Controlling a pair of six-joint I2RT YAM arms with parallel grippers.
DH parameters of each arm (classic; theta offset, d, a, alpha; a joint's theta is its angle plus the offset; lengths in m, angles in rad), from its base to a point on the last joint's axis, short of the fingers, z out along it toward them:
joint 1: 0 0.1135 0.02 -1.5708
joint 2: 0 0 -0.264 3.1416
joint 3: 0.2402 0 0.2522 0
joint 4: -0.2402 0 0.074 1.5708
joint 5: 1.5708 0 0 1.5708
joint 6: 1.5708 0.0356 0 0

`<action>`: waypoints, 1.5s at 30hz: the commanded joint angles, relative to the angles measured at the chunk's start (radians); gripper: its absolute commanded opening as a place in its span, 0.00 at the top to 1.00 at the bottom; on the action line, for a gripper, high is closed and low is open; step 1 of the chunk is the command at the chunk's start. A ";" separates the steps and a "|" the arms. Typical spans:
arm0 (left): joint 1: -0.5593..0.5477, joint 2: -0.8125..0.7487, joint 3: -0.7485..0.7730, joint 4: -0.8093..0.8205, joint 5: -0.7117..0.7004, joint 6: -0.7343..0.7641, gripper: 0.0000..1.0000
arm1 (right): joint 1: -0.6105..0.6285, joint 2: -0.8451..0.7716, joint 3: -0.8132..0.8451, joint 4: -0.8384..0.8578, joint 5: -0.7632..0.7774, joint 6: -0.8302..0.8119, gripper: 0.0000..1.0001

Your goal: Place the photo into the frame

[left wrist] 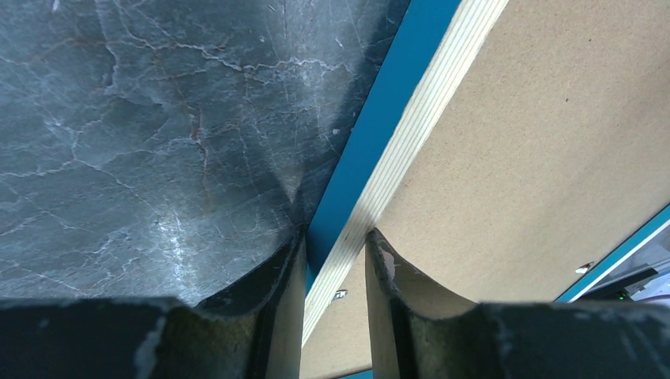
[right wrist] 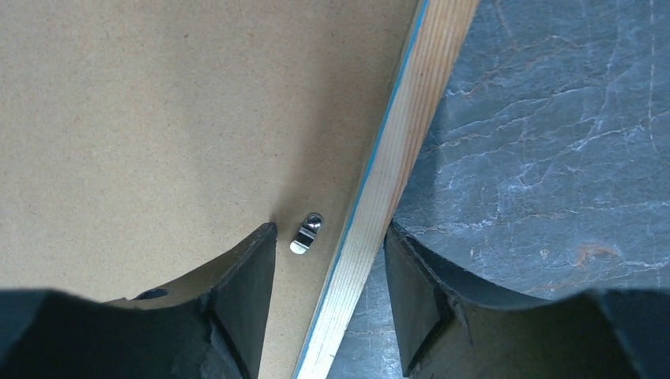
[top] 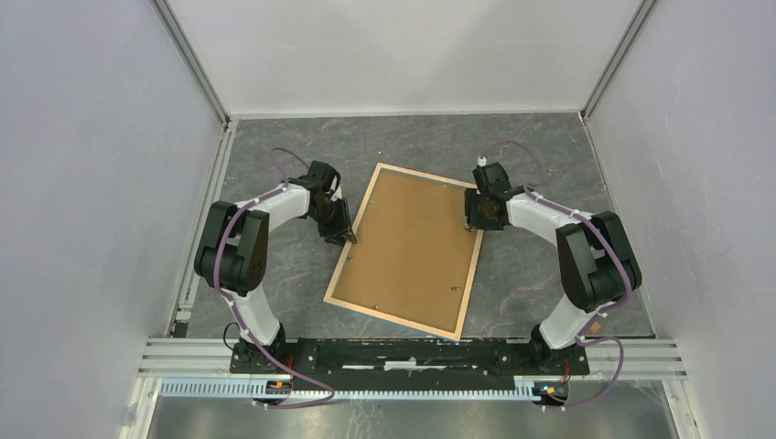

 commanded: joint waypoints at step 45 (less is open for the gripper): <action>0.042 -0.036 -0.091 0.039 0.046 -0.032 0.87 | 0.002 -0.311 -0.245 0.030 -0.275 -0.175 0.16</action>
